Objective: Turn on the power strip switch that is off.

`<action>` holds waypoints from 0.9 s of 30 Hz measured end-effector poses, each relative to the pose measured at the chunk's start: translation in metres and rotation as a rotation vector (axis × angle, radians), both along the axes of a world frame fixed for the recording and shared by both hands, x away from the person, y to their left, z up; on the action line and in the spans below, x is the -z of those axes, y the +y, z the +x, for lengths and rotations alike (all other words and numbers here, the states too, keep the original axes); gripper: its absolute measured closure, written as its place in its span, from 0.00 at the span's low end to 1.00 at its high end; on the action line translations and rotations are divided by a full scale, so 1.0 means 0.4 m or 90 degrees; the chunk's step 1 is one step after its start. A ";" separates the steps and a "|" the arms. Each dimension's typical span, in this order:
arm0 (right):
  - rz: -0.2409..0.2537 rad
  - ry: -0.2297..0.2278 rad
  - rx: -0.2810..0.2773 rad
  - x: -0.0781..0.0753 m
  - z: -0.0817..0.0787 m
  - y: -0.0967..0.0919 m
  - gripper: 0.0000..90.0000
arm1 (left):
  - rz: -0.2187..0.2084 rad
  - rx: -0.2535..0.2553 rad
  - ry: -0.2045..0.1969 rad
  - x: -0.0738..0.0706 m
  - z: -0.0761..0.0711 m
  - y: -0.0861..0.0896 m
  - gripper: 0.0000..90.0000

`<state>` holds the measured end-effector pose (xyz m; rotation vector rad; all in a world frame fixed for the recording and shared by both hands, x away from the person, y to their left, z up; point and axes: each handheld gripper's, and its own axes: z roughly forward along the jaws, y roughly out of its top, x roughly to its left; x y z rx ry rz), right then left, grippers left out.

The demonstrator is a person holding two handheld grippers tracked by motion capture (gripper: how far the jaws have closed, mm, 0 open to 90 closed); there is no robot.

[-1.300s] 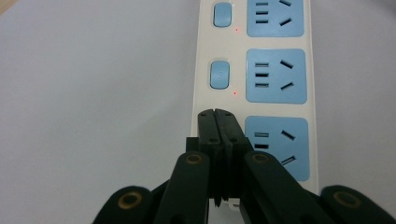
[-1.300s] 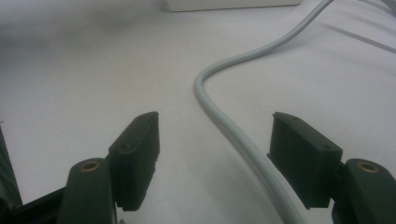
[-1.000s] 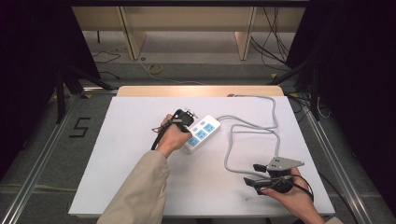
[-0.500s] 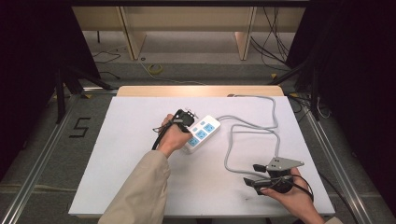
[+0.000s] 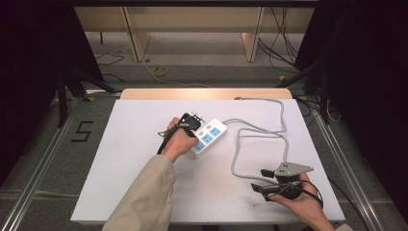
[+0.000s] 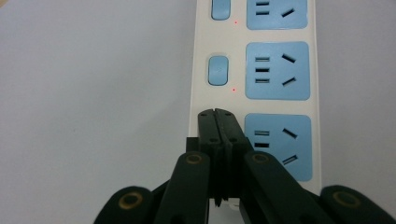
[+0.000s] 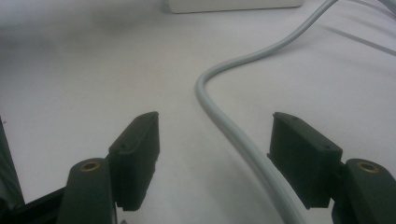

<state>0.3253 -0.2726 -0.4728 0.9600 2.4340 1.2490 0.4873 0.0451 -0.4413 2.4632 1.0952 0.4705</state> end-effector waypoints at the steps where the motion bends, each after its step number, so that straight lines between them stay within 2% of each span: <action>1: 0.000 0.000 0.000 0.000 0.000 0.000 0.38 | 0.000 0.000 0.000 0.000 0.000 0.000 1.00; 14: 0.000 0.000 -0.002 0.000 -0.001 0.002 0.38 | -0.009 0.000 0.006 0.002 0.003 0.004 1.00; 27: 0.000 0.000 -0.002 0.000 0.000 0.002 0.38 | 0.023 0.013 -0.002 0.003 -0.001 -0.008 1.00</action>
